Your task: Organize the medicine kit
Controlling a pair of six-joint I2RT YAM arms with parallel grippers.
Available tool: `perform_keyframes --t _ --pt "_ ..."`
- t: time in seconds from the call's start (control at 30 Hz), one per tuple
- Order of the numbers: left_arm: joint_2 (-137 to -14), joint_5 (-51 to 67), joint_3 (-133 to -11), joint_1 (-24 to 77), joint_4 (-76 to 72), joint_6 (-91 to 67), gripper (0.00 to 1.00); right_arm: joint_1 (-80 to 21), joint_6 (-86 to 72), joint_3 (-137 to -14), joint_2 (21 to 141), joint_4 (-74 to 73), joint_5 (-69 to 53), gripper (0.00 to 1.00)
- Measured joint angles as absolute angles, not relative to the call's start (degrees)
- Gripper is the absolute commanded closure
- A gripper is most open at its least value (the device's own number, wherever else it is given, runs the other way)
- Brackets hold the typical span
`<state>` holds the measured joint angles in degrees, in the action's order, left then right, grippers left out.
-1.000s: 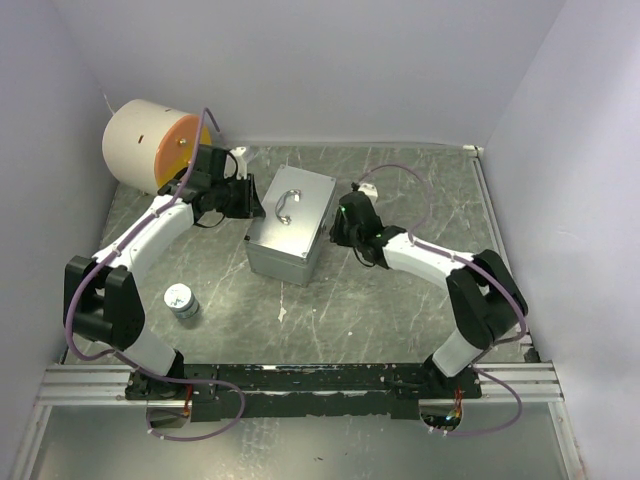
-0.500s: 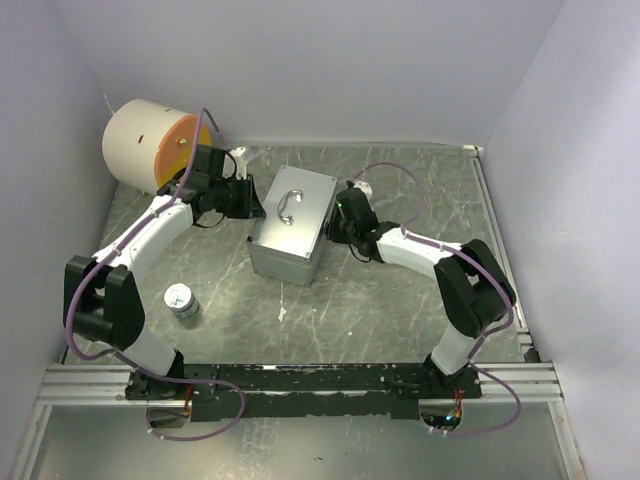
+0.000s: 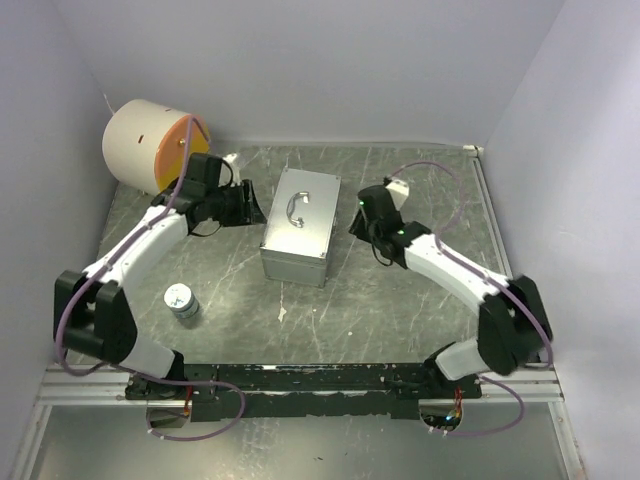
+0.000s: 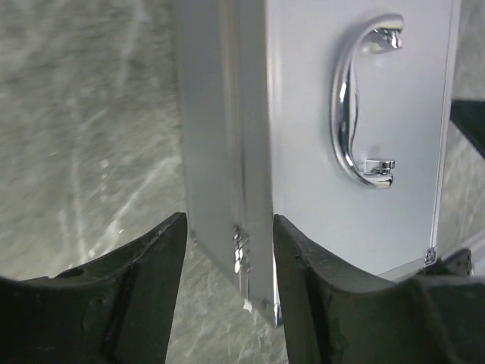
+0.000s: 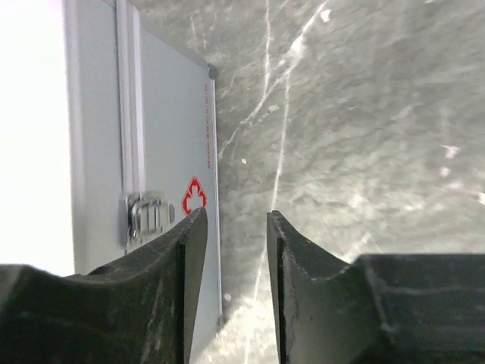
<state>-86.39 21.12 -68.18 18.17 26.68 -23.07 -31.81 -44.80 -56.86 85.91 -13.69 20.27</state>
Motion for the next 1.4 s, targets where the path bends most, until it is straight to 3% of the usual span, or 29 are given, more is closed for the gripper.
perform_keyframes --t 0.17,0.23,0.27,0.47,0.8,1.4 --pt "-75.7 10.2 -67.7 18.0 30.3 -22.7 0.21 -31.8 -43.9 -54.3 71.9 -19.3 23.1 0.31" --pt "-69.6 7.6 -67.7 17.9 30.3 -22.2 0.01 -31.8 -42.8 -54.2 67.1 -21.7 23.6 0.10" --pt "-66.8 6.6 -67.7 17.9 30.3 -21.6 0.00 -31.8 -42.3 -54.1 64.3 -23.1 23.7 0.01" --pt "-50.5 -0.3 -67.6 17.9 32.2 -20.8 0.00 -31.8 -41.1 -56.4 46.5 -33.3 25.5 0.00" --pt "-29.2 -6.5 -63.1 17.9 39.7 -21.3 0.00 -31.8 -39.5 -64.2 36.2 -49.8 29.2 0.00" --pt "-21.8 -11.7 -66.4 17.9 53.7 -22.1 0.00 -31.8 -35.5 -66.4 26.1 -56.4 29.4 0.00"
